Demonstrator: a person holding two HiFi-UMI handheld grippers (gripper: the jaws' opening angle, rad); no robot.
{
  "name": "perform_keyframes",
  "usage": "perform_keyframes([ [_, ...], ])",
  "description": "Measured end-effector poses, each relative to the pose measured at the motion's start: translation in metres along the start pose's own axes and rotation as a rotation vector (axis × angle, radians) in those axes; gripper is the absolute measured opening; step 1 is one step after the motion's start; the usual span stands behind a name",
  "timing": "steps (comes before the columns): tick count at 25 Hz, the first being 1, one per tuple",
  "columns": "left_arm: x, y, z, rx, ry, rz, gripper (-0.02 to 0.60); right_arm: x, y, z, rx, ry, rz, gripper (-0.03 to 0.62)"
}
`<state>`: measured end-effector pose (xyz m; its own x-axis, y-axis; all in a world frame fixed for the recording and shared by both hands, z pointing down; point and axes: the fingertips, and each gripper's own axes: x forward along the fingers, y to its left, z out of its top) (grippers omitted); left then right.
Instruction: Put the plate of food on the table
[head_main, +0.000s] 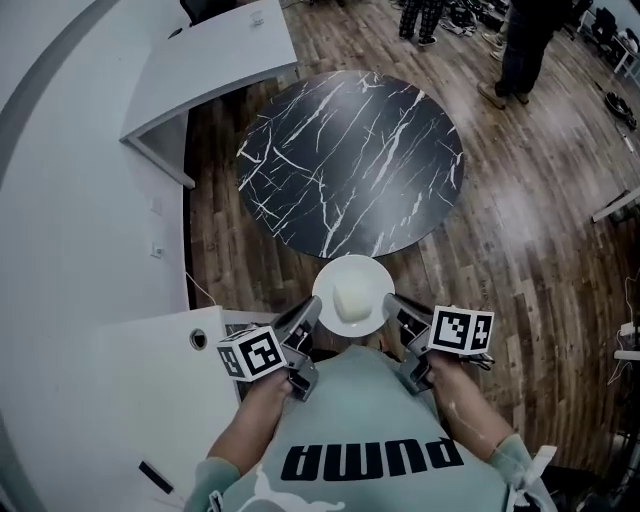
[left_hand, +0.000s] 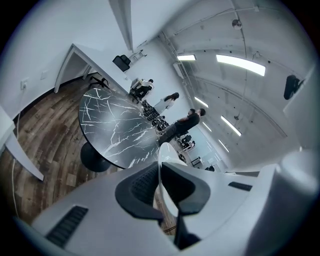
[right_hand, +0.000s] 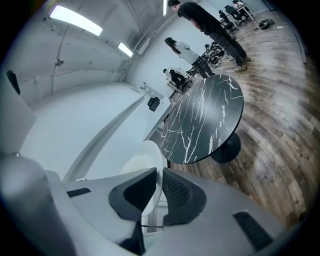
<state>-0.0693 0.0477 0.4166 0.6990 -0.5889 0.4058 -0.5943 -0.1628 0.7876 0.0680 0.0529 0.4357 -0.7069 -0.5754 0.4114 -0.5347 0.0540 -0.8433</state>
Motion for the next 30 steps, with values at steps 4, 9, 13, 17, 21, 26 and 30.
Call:
perform_keyframes([
  [4, 0.018, -0.002, 0.001, -0.002, 0.002, 0.029, 0.028, 0.001, -0.014, 0.016, 0.015, 0.013, 0.005, 0.041],
  [9, 0.035, 0.004, 0.013, 0.001, 0.003, 0.057, 0.028, 0.014, -0.024, 0.031, 0.032, 0.028, 0.005, 0.041],
  [13, 0.057, 0.018, 0.031, 0.001, 0.015, 0.061, 0.028, 0.033, -0.033, 0.052, 0.035, 0.026, -0.018, 0.041],
  [17, 0.085, 0.032, 0.051, 0.0, 0.045, 0.047, 0.029, 0.051, -0.044, 0.076, 0.057, 0.015, -0.055, 0.041],
  [21, 0.114, 0.05, 0.078, 0.01, 0.077, 0.038, 0.032, 0.079, -0.051, 0.105, 0.047, 0.004, -0.089, 0.041],
  [26, 0.145, 0.077, 0.109, -0.002, 0.11, 0.036, 0.032, 0.117, -0.065, 0.132, 0.054, 0.016, -0.136, 0.041],
  [30, 0.162, 0.097, 0.13, -0.018, 0.127, 0.039, 0.032, 0.143, -0.072, 0.149, 0.061, 0.025, -0.164, 0.041],
])
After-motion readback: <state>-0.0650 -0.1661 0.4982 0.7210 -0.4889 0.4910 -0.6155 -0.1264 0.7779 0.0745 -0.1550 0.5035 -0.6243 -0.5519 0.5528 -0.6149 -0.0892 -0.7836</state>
